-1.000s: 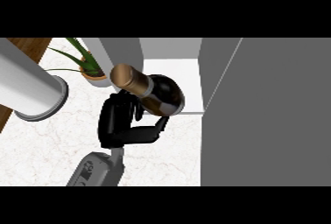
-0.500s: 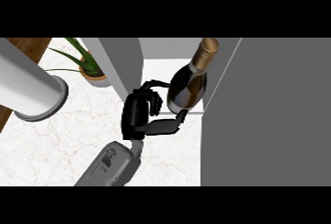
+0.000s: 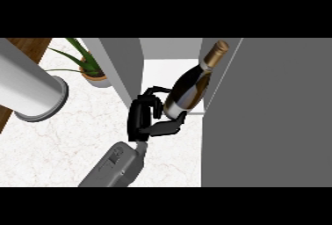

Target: Pick up the wine, place it into the cabinet and close the cabinet

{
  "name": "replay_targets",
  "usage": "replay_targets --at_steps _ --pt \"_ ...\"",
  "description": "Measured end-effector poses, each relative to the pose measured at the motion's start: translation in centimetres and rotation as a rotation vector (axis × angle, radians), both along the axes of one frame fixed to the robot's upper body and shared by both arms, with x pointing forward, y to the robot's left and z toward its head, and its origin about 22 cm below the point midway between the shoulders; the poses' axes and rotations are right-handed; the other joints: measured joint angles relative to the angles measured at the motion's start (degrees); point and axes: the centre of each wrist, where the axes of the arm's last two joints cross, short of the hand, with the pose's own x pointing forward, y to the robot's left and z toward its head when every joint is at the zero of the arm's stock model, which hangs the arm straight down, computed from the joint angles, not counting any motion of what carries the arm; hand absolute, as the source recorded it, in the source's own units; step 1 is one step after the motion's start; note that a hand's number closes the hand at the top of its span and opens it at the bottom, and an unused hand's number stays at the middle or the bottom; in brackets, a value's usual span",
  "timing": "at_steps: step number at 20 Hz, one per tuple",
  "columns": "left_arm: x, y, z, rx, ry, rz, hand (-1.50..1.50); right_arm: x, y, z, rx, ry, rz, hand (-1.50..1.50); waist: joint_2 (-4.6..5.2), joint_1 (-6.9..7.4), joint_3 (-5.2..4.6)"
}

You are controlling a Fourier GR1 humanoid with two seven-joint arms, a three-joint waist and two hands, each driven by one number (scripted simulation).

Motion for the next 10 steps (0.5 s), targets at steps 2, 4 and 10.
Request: replay_targets --at_steps 2,4,10 --pt "0.4 0.3 -0.9 0.004 0.011 0.005 1.50 -0.5 0.3 -0.2 0.000 -0.002 -0.002 -1.50 0.02 -0.13 -0.02" --pt "0.5 0.6 -1.9 -0.001 0.019 0.013 1.50 -0.4 0.4 0.3 0.002 0.003 -0.003 -1.50 0.03 -0.14 -0.02" --pt "1.3 1.2 -3.8 -0.044 0.036 0.028 1.50 -0.1 0.7 -0.3 0.004 0.006 -0.001 -1.50 0.09 -0.33 -0.04"
